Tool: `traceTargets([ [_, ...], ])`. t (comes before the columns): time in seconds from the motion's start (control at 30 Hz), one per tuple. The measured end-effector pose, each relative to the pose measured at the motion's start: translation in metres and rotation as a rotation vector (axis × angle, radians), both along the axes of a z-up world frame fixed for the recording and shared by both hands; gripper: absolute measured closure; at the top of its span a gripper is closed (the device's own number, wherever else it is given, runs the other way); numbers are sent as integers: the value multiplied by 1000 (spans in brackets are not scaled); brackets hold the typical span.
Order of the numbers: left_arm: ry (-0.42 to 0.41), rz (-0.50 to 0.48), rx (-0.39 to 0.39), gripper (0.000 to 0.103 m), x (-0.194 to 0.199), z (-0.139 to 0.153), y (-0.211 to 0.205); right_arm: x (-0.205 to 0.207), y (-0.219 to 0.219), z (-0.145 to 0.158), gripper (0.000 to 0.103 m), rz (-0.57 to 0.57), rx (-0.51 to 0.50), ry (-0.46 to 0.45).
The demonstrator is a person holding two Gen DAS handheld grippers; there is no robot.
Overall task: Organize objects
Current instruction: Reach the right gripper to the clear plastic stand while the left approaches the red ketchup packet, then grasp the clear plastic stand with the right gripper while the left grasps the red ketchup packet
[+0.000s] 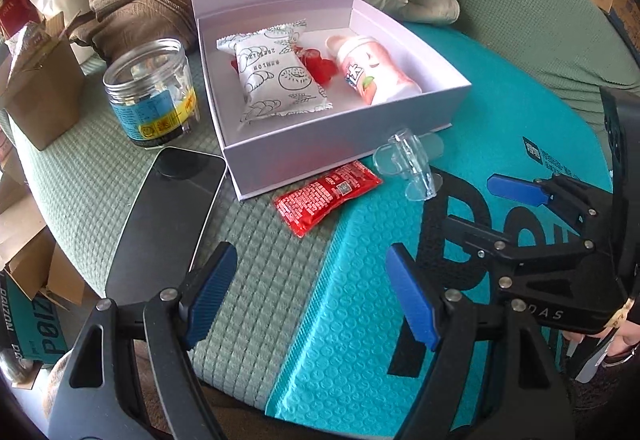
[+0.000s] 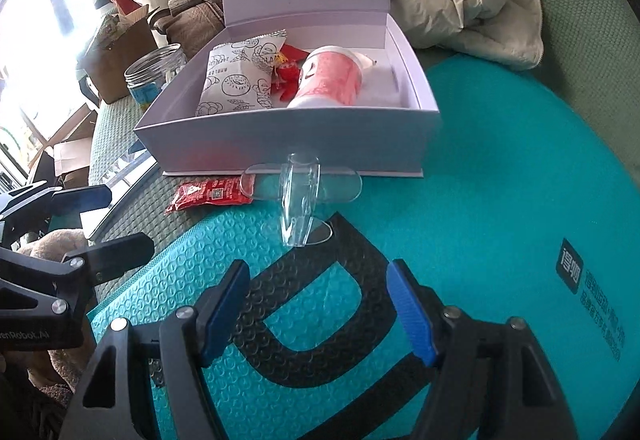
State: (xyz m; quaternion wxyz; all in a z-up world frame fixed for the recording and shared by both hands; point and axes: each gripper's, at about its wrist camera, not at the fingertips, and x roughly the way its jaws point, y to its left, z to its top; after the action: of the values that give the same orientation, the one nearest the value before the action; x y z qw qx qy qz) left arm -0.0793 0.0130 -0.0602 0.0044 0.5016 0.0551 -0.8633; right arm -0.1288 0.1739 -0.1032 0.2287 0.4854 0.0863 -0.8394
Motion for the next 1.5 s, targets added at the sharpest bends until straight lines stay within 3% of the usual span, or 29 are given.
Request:
traceTargets([
  [0.27, -27, 8, 74, 27, -12, -17, -14, -20, -13, -10, 31, 17, 2, -15],
  [0.47, -13, -22, 74, 27, -18, -19, -17, -29, -22, -15, 31, 14, 8, 0],
  [0.5, -12, -30, 77, 27, -19, -19, -17, -30, -21, -15, 33, 12, 2, 0],
  [0.57, -5, -61, 97, 27, -23, -19, -14, -31, -18, -14, 54, -2, -1, -2],
  [0.63, 9, -82, 111, 27, -25, -19, -12, -33, -11, -13, 59, -11, -5, -14],
  [0.93, -13, -82, 30, 24, -50, -36, 3, -28, 7, -15, 59, -20, -35, -19],
  [1.17, 46, -145, -4, 23, -48, -36, 17, -30, 8, -15, 59, -20, -42, -27],
  [1.2, 63, -134, 1, 34, -46, -36, 15, -30, 8, -14, 59, -21, -44, -28],
  [1.23, 85, -125, 13, 55, -43, -35, 13, -30, 9, -14, 59, -24, -50, -31],
  [1.33, 84, -116, 53, 64, -40, -32, 9, -30, 12, -14, 59, -30, -64, -37],
  [1.4, 106, -125, 67, 80, -35, -28, 11, -29, 15, -13, 59, -38, -72, -37],
  [1.5, 98, -174, 50, 91, -28, -25, 20, -23, 18, -13, 60, -33, -55, -33],
])
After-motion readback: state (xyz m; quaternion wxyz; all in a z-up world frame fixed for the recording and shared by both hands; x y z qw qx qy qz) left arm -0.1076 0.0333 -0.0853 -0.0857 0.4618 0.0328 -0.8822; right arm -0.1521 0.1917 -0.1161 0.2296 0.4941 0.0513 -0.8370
